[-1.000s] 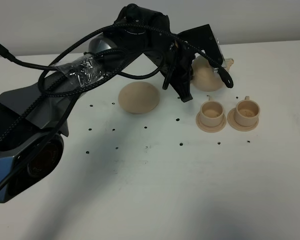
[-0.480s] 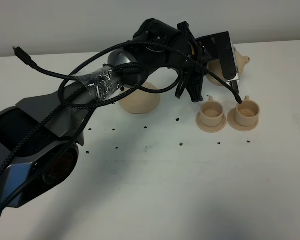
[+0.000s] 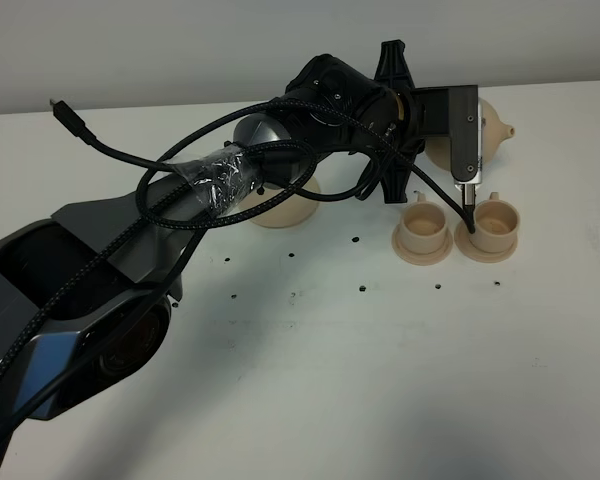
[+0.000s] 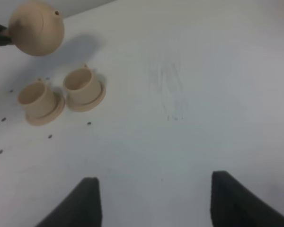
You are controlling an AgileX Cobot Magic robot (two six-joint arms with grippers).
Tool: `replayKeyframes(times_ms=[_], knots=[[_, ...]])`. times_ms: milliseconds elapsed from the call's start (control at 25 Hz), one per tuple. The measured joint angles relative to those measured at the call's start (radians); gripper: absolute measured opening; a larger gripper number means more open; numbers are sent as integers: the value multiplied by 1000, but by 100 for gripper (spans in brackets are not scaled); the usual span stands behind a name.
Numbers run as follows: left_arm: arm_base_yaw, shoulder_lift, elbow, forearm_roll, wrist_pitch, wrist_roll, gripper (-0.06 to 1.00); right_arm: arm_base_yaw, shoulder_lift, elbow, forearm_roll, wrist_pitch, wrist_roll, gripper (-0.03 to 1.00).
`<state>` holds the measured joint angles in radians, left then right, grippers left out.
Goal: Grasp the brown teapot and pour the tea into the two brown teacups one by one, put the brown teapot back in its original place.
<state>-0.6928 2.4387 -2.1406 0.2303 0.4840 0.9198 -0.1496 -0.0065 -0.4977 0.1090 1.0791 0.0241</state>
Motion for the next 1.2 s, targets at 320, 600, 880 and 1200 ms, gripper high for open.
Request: replayKeyframes(times_ms=[320,600,880,1200], knots=[[0,0,0,42,-9,140,11,0,0,0,0,0,0,49],[-19,0,0,72,-30,273,11,0,0,0,0,0,0,49],[-41,0,0,154,-64,296,11,0,0,0,0,0,0,49],[-41,0,0,165,-53,349,11,0,0,0,0,0,0,49]])
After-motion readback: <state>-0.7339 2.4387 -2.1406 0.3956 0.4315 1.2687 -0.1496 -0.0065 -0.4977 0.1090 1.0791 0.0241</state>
